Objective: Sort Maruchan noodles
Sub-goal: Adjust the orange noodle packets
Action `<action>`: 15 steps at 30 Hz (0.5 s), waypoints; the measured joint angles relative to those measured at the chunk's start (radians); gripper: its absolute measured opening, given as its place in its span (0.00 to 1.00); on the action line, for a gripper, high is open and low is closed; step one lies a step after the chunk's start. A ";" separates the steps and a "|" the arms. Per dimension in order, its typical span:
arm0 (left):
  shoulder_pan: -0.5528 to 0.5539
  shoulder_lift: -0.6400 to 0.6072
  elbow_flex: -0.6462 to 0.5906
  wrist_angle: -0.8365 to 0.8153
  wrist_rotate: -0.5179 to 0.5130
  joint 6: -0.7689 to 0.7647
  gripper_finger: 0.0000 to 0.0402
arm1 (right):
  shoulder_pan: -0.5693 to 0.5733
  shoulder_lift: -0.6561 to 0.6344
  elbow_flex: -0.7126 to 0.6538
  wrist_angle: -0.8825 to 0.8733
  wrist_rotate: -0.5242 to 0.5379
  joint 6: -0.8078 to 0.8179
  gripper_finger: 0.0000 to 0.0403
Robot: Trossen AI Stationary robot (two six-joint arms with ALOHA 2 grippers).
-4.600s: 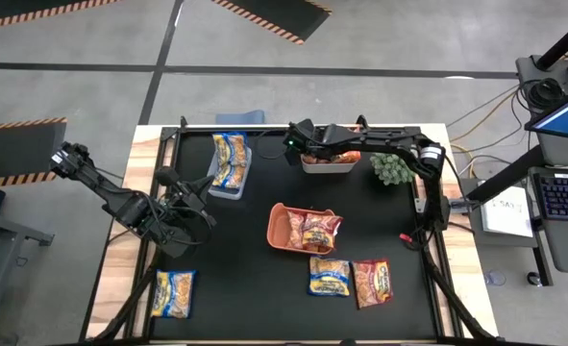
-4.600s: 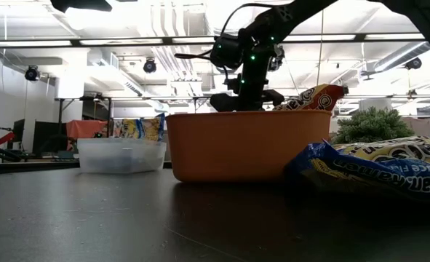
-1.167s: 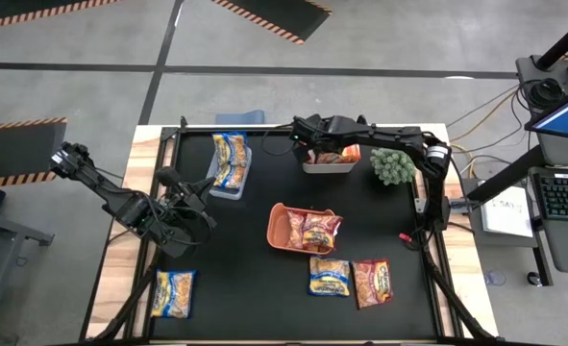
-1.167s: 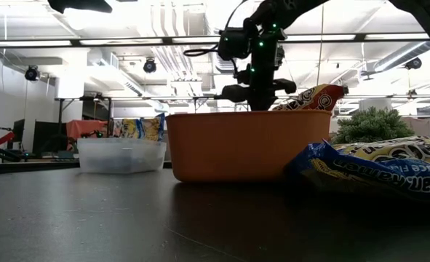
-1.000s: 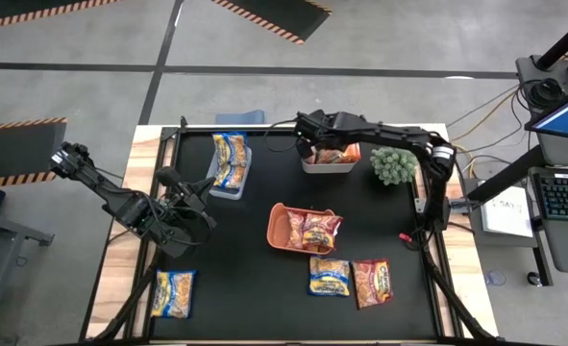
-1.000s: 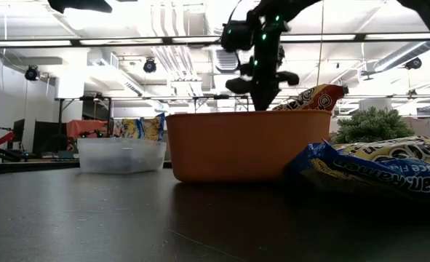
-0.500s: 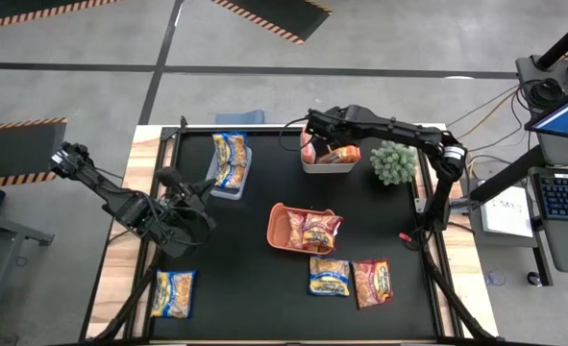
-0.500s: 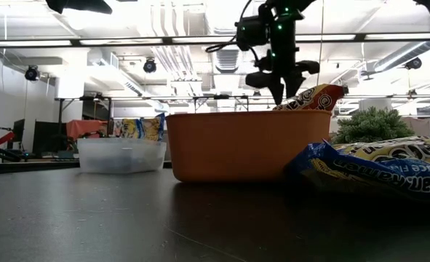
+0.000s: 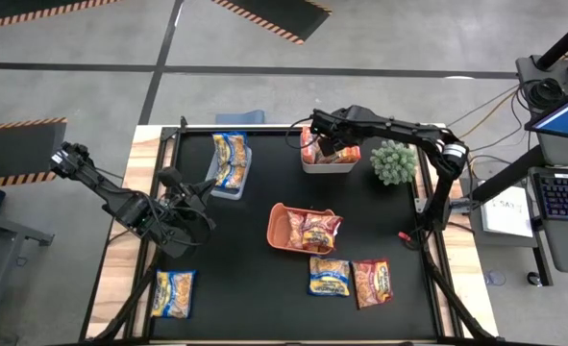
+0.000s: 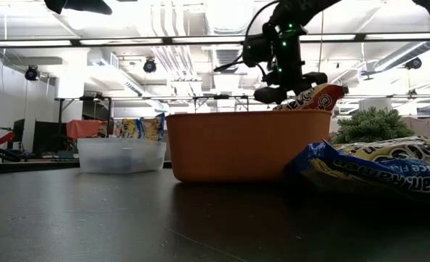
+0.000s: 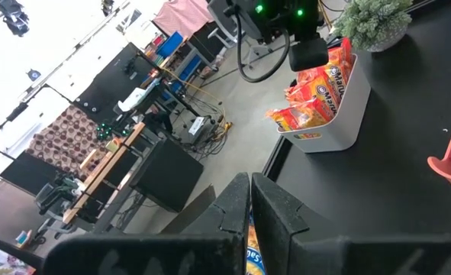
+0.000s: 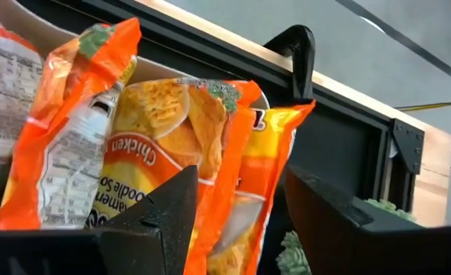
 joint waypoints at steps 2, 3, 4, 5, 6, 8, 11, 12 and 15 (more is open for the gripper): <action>0.000 0.000 0.000 -0.002 0.000 0.000 0.00 | -0.003 0.000 -0.011 0.010 0.000 0.000 0.46; 0.000 0.000 0.000 -0.002 0.000 0.000 0.00 | -0.003 0.000 -0.016 0.015 -0.003 0.000 0.46; 0.000 0.000 0.000 -0.002 0.000 0.000 0.00 | -0.003 0.000 -0.022 0.026 -0.011 0.000 0.46; 0.000 0.000 0.000 -0.002 0.000 0.000 0.00 | -0.003 0.000 -0.029 0.036 -0.021 0.000 0.46; 0.000 0.000 0.000 -0.002 0.001 0.000 0.00 | -0.003 0.000 -0.040 0.048 -0.025 -0.004 0.46; 0.000 0.000 0.000 -0.002 0.001 0.000 0.00 | -0.003 0.000 -0.062 0.083 -0.029 -0.006 0.46; 0.000 0.000 0.000 -0.002 0.001 0.000 0.00 | -0.004 0.000 -0.100 0.138 -0.051 -0.008 0.45; 0.000 0.000 0.000 -0.002 0.001 0.000 0.00 | -0.005 0.000 -0.112 0.154 -0.056 -0.009 0.45; 0.000 0.000 0.000 -0.002 0.001 0.000 0.00 | -0.006 0.000 -0.133 0.184 -0.056 -0.011 0.41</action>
